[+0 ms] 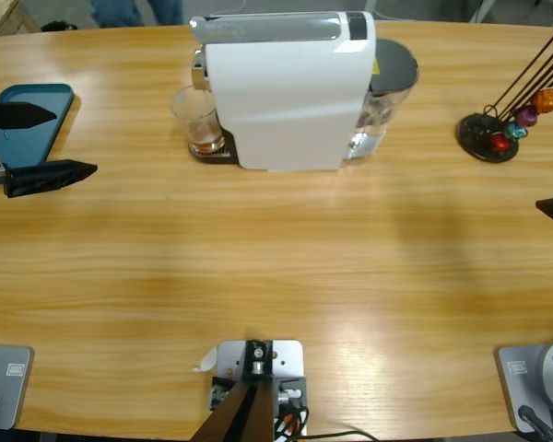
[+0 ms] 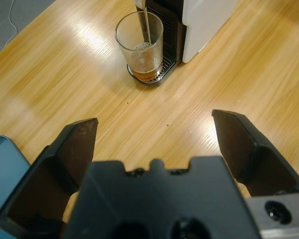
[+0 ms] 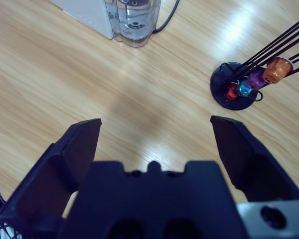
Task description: Pour coffee
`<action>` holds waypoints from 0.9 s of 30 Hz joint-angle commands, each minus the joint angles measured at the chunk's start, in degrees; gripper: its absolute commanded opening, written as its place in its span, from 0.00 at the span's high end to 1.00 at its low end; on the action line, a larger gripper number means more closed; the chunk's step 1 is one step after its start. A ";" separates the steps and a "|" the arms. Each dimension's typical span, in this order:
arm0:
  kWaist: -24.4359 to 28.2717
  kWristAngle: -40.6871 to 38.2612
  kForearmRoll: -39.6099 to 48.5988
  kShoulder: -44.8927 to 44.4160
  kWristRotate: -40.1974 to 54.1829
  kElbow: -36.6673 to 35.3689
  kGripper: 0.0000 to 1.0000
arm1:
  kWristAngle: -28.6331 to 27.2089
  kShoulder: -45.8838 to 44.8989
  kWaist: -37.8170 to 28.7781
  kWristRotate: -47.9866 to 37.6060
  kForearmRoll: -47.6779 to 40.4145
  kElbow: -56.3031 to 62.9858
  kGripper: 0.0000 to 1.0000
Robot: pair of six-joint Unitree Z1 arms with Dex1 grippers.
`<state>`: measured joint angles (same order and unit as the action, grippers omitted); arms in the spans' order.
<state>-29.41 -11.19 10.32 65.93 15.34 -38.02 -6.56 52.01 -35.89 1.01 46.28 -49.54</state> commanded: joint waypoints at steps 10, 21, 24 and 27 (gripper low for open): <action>-0.38 0.65 -0.66 0.96 0.16 2.42 0.01 | -1.09 -0.77 -0.41 -0.66 0.21 1.55 0.00; -1.17 0.63 -0.66 1.04 0.20 2.51 0.01 | -1.09 -1.19 -0.41 -0.66 0.21 1.59 0.00; -1.17 0.65 -0.66 1.06 0.21 2.51 0.01 | -1.09 -0.86 -0.41 -0.66 0.21 1.55 0.00; -1.17 0.65 -1.06 1.25 0.21 2.51 0.01 | -1.09 -1.03 -0.41 -0.66 0.21 1.55 0.00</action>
<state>-30.04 -11.19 10.32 65.93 15.34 -37.66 -6.56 51.86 -35.89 1.01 46.28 -49.54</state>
